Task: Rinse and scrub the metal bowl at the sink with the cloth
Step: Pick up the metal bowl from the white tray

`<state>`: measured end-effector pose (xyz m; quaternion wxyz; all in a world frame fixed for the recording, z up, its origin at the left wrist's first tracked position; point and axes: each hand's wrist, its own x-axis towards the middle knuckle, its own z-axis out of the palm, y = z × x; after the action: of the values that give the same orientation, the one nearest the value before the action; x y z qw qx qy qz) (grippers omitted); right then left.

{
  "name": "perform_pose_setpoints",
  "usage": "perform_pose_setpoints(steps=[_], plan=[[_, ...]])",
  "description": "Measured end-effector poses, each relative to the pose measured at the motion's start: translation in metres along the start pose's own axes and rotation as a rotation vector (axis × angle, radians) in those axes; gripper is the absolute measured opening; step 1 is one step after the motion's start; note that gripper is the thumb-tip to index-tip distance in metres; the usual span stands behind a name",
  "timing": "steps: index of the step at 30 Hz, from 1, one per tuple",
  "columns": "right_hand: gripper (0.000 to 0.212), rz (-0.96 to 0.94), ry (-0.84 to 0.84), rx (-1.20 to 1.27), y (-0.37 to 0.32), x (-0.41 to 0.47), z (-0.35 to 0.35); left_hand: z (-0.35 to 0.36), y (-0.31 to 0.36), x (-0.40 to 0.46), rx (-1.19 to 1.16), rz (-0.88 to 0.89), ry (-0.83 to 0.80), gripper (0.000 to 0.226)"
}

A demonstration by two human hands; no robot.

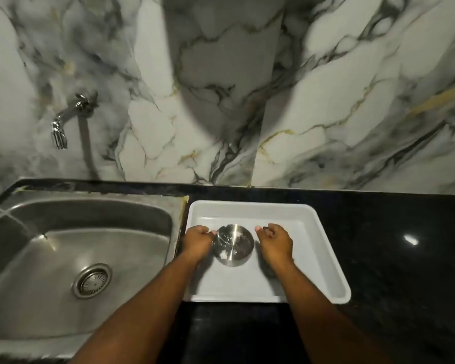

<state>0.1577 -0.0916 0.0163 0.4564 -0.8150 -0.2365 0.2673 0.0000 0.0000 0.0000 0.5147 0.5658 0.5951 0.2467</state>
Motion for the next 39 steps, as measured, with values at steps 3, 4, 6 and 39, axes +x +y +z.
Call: perform_pose_setpoints(steps=[3,4,6,39], plan=[[0.031,0.068,-0.037,-0.114,0.025,0.014,0.012,0.023,-0.006,0.010,0.267,0.037,0.087,0.022],[0.025,0.076,-0.068,-0.126,0.034,0.016,0.017,0.027,-0.003,0.008,0.336,0.021,0.087,0.018],[0.022,0.064,-0.091,-0.121,0.047,0.019,0.027,0.036,-0.006,0.012,0.412,0.035,0.107,0.020],[0.006,0.104,-0.220,0.060,-0.130,-0.105,0.352,-0.365,-0.024,0.111,0.603,0.464,0.351,0.069]])
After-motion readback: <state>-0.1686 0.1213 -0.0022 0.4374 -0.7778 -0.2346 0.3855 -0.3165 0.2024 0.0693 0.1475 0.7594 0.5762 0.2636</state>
